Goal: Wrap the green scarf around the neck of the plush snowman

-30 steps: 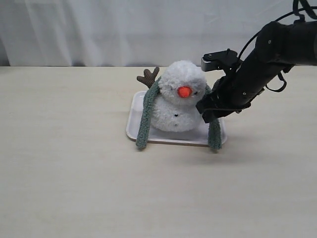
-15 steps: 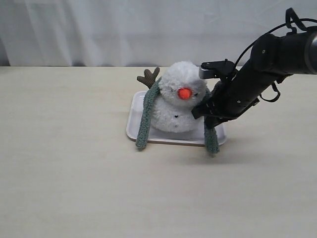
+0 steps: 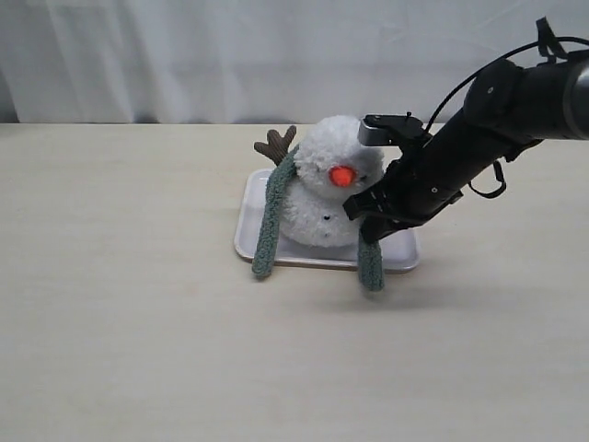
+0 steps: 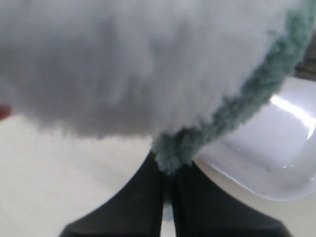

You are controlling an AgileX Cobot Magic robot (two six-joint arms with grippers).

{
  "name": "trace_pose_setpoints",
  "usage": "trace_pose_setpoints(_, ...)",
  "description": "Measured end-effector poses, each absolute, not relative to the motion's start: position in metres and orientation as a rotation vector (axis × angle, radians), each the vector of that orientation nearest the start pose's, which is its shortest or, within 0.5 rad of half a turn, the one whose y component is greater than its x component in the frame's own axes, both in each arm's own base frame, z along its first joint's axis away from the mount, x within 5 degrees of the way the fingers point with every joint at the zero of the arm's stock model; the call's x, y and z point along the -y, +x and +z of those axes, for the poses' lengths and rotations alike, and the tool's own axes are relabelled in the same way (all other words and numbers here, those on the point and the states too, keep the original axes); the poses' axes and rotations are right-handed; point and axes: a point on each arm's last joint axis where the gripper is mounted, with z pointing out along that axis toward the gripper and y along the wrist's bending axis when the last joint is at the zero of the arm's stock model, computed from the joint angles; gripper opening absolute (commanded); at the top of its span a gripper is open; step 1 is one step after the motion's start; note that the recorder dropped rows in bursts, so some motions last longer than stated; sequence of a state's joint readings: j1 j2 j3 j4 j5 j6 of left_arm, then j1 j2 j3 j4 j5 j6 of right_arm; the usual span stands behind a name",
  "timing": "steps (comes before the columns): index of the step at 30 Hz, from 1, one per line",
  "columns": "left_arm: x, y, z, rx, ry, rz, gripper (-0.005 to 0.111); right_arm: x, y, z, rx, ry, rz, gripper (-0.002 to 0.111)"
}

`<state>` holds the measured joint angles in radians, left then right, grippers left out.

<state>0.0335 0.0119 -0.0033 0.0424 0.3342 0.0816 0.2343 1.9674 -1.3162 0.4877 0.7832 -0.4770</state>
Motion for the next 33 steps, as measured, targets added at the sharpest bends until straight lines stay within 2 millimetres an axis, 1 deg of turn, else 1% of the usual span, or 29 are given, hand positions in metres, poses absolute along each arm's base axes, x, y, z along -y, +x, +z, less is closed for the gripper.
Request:
trace_pose_setpoints(5,-0.003,0.054,0.183,-1.828,0.071,0.122,0.0,-0.121,0.376,0.153,-2.824,-0.564,0.509,0.004)
trace_pose_setpoints(9,-0.003,0.054,0.183,-1.828,0.071,0.122,0.0,-0.121,0.378,0.15,-2.818,-0.551,0.505,0.005)
trace_pose_setpoints(10,-0.003,0.054,0.183,-1.828,0.071,0.122,0.0,-0.121,0.379,0.15,-2.815,-0.551,0.506,0.007)
trace_pose_setpoints(12,-0.003,0.054,0.183,-1.828,0.071,0.122,0.0,-0.122,0.379,0.15,-2.811,-0.548,0.512,0.013)
trace_pose_setpoints(16,-0.003,0.054,0.183,-1.828,0.071,0.122,0.0,-0.122,0.379,0.151,-2.807,-0.546,0.522,0.033)
trace_pose_setpoints(18,-0.003,0.054,0.183,-1.828,0.071,0.122,0.0,-0.123,0.379,0.151,-2.807,-0.537,0.531,0.041)
trace_pose_setpoints(21,-0.003,0.054,0.183,-1.828,0.071,0.122,0.0,-0.124,0.377,0.151,-2.824,-0.533,0.562,0.05)
trace_pose_setpoints(25,-0.003,0.054,0.183,-1.828,0.071,0.122,0.0,-0.125,0.373,0.151,-2.851,-0.558,0.6,0.053)
trace_pose_setpoints(29,-0.003,0.054,0.183,-1.828,0.071,0.122,0.0,-0.126,0.368,0.151,-2.889,-0.583,0.637,0.053)
trace_pose_setpoints(33,-0.003,0.054,0.183,-1.828,0.071,0.122,0.0,-0.128,0.359,0.152,-2.963,-0.622,0.726,0.053)
